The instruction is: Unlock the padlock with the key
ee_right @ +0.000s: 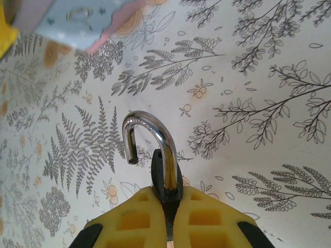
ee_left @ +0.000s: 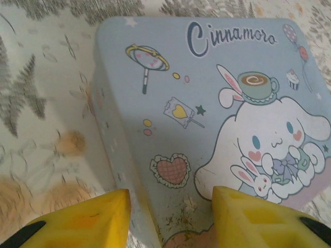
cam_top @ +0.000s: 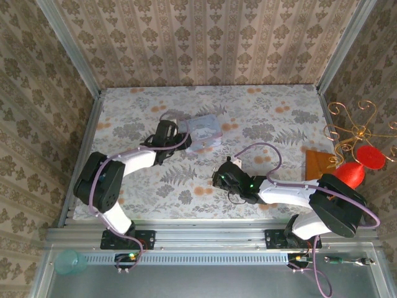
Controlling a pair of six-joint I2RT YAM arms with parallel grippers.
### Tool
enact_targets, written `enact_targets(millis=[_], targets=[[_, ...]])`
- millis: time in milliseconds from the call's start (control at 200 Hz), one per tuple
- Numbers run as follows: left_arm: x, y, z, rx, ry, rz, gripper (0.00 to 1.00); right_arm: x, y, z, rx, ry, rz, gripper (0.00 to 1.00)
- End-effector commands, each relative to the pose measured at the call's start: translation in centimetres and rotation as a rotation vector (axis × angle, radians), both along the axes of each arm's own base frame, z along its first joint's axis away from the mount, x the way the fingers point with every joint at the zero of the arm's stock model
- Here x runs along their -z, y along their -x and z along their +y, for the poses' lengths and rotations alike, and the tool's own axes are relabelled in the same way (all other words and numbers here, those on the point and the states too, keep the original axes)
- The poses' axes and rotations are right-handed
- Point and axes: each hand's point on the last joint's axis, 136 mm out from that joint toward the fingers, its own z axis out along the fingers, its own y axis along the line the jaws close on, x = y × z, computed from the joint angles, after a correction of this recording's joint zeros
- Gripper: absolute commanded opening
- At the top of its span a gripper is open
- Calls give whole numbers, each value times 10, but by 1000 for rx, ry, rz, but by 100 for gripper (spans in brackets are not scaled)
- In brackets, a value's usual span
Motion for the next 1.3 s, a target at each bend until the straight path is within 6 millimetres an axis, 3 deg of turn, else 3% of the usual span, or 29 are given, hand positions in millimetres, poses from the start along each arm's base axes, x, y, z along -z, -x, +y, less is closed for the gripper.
enact_targets(millis=[0,160,280,480,530,745,875,1130,1295], targets=[[15,-17,18,-18,-94,35,46,-5,8,-1,-52,18,-4,3],[3,-53,22,-18,-97,37,47,-4,15,0,-88,30,0,3],[-19,-56,19,3,-102,22,50,-1,19,1,-119,40,12,4],[-58,-36,38,2,-111,-19,57,8,24,3,-156,65,36,7],[-65,-28,43,9,-89,-25,71,9,24,3,-167,80,37,8],[-96,14,65,20,-48,-144,83,27,29,4,-220,144,83,10],[-95,39,79,-2,-45,-204,99,37,31,11,-248,152,113,14],[-64,92,101,-9,-53,-212,100,54,32,7,-241,160,160,20],[-54,105,119,-42,-125,-256,100,56,29,-1,-229,177,170,22]])
